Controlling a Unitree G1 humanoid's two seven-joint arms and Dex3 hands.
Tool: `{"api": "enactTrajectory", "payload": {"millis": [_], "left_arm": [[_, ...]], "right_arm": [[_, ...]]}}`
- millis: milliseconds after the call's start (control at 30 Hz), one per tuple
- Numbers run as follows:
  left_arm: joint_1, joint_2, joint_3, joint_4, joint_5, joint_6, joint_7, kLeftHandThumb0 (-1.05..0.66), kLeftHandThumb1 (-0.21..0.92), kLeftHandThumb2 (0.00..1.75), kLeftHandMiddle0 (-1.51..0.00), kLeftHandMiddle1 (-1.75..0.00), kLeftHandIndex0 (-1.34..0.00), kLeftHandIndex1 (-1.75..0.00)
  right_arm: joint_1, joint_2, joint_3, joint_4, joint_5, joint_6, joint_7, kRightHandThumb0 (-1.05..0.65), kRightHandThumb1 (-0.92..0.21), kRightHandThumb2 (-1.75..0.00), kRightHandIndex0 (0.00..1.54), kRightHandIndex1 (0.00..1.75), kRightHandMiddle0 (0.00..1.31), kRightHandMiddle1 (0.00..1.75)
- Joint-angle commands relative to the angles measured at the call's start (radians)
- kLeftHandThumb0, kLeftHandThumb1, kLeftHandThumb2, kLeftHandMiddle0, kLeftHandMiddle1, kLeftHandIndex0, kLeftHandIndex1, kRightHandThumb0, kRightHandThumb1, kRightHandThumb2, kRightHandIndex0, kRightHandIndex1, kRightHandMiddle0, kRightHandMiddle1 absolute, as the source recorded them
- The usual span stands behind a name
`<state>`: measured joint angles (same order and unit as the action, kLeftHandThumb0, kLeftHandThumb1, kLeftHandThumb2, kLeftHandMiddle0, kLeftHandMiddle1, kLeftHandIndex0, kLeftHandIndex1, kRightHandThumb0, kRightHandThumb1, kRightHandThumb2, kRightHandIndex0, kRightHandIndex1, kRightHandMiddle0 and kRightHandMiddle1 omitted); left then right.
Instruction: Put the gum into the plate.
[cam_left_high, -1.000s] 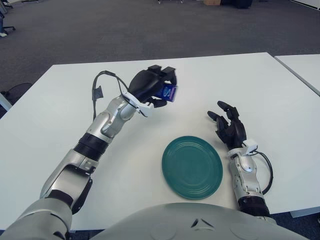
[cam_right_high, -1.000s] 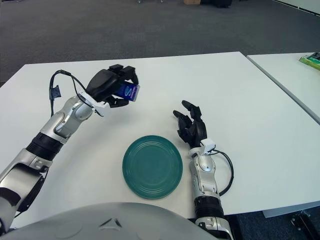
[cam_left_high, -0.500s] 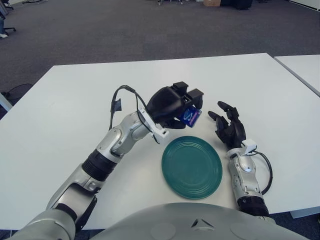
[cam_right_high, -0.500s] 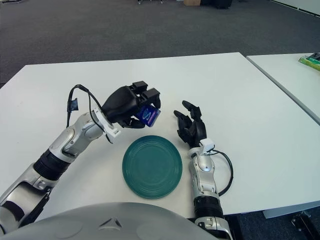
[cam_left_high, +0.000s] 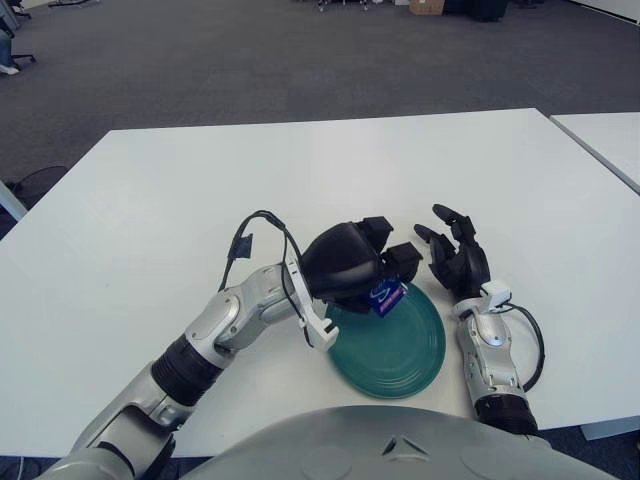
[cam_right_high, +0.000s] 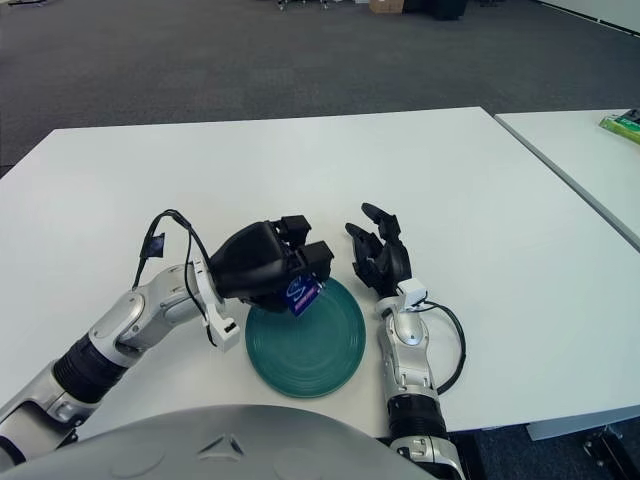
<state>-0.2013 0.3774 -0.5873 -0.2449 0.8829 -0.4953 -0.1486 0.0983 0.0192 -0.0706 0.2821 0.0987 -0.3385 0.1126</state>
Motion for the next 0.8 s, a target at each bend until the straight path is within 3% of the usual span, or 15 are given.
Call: {"api": "enactTrajectory", "payload": {"millis": [0,200,567,700,733,767], "left_arm": [[-0.028,0.013,-0.007,0.009,0.008,-0.012,-0.042,-0.52,0.19,1.46,-1.12,-1.75,-0.71,-1.75],[0.005,0.025,-0.005,-0.010,0.010,-0.035,-0.050,-0.52,0.19,1.47,-1.11,-1.75,-0.71,-1.75],[-0.018,0.040,-0.022,-0.039,-0.057,-0.034,-0.229,-0.52,0.20,1.46,-1.06,-1.75,-0.71,-1.75],[-0.014,0.034,-0.022,-0.044,-0.083,-0.025,-0.271,-0.49,0.26,1.38,-1.02,-1.75,-0.65,-1.75],[-0.010,0.032,-0.021,-0.046,-0.087,-0.021,-0.279,-0.32,0.23,1.39,-0.92,-1.75,-0.64,-1.66],[-0.004,0.028,-0.020,-0.050,-0.094,-0.012,-0.289,-0.26,0.21,1.40,-0.88,-1.75,-0.63,-1.63]], "right_arm": [[0.119,0.035,0.017,0.066,0.002,0.075,-0.012,-0.53,-0.92,-0.55,0.39,0.48,0.00,0.77],[0.130,0.040,0.030,0.044,-0.026,0.094,-0.054,-0.54,-0.92,-0.52,0.35,0.46,0.00,0.75],[0.145,0.036,0.058,-0.011,-0.040,0.152,-0.080,-0.56,-0.92,-0.48,0.35,0.47,0.00,0.77],[0.153,0.037,0.061,-0.030,-0.036,0.174,-0.080,-0.56,-0.92,-0.48,0.34,0.47,0.00,0.77],[0.154,0.037,0.062,-0.034,-0.034,0.178,-0.081,-0.55,-0.92,-0.47,0.34,0.47,0.00,0.77],[0.156,0.038,0.063,-0.037,-0.031,0.183,-0.080,-0.55,-0.92,-0.47,0.34,0.47,0.00,0.78]]}}
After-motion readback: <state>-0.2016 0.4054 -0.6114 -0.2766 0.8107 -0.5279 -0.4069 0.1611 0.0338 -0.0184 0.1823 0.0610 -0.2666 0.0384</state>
